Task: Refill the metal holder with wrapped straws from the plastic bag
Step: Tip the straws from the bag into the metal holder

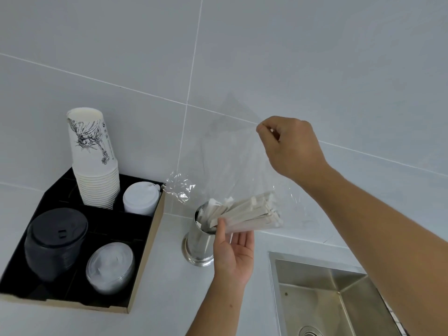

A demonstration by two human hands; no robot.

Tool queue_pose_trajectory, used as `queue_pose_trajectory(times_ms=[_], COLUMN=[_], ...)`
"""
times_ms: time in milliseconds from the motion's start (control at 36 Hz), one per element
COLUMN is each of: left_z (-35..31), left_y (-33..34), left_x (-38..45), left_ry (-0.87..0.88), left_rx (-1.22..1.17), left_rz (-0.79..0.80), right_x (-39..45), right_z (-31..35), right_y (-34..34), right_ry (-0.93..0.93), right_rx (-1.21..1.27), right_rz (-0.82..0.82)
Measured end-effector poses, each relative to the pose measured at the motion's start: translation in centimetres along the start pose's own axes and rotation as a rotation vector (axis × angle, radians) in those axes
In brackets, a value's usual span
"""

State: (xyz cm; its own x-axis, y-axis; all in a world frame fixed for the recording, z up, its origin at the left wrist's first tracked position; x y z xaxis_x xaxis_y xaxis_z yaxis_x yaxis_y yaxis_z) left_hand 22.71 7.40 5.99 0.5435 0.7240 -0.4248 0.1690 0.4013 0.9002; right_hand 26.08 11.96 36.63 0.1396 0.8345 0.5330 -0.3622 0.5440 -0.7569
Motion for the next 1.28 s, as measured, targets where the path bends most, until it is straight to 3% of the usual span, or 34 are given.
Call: queue_pose_trajectory(times_ms=[139,944,1111,1278], left_z=[0.4,-0.7,-0.5,-0.5], left_y=[0.8,0.7,0.6,0.5], left_x=[-0.3,0.5,0.4,0.4], left_ry=[-0.039,0.031,0.02,0.018], left_rx=[0.045,0.023,0.019,0.024], left_rz=[0.041,0.008,0.008,-0.004], right_x=[0.9,0.5,-0.7,-4.4], right_z=[0.2,-0.7,-3.1,-6.1], right_y=[-2.2,1.4,1.2,2.3], right_ry=[-0.028,-0.025,0.103,0.394], right_rx=[0.042,0.051,0.112,0.295], right_rz=[-0.069,0.069,0.157,0.414])
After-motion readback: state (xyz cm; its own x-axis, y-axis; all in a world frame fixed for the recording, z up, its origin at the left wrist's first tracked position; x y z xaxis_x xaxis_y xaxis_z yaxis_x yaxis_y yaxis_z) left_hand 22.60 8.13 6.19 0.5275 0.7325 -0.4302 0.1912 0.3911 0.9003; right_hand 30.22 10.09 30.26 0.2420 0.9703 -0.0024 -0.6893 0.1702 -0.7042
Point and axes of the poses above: each hand's wrist, its own x-axis towards the middle knuckle, its own y-axis out of the palm, z = x × y, the point moved 9 cm from there along x, towards the middle knuckle, and after that the axes turned 5 degrees about x, right-handed, at the moved point
